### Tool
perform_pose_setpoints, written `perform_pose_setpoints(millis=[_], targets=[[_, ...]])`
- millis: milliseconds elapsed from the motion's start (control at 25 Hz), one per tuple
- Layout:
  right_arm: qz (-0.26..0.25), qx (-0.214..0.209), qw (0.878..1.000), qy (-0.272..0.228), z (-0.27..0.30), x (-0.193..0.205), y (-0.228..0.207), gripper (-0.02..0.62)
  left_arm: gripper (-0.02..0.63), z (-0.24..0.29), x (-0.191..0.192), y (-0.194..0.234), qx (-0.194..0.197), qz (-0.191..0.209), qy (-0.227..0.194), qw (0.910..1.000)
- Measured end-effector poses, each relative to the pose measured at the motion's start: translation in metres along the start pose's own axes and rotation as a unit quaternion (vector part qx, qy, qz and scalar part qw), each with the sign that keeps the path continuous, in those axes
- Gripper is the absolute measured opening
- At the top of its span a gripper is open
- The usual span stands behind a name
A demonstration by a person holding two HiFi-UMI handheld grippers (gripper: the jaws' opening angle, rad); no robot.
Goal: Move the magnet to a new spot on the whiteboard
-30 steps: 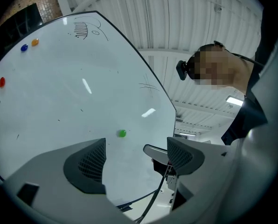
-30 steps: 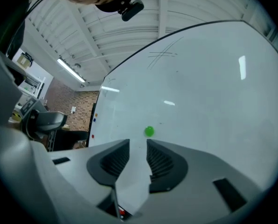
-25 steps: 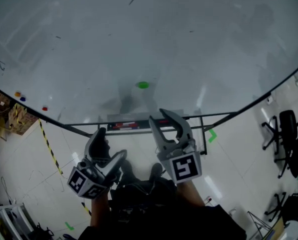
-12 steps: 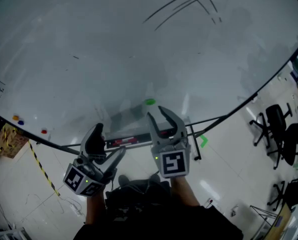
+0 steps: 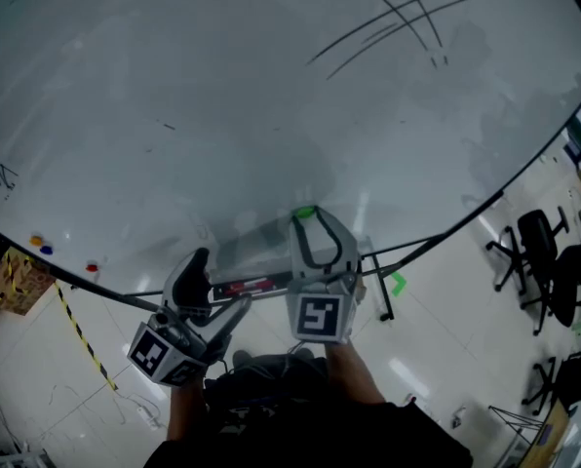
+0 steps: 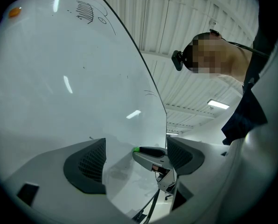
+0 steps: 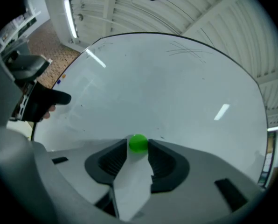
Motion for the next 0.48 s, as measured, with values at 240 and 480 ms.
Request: perform_pose_setpoints(millis=[240, 480], targets=[[0.009, 0.025, 1.000, -0.010, 0.0014, -0.0007, 0.0007, 0.169, 0.405, -0.0042, 0.0010, 0.0041, -0.009, -0.003, 0.003, 1.0000], [0.046, 0.010, 0.999, -0.004, 0.0004, 0.0010, -0.0020, 0.152, 0.405, -0.0039, 0.0030, 0.0017, -0.010, -0.013, 0.004, 0.9999]])
Point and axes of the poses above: the fingertips, and each gripper's own axes: z forward along the fingers, y to its left, x out of its underside, the point moved 2 cm from there along -z, backward along the fingers, and after that the axes turned 8 degrees about -z, right-handed, at the moved point
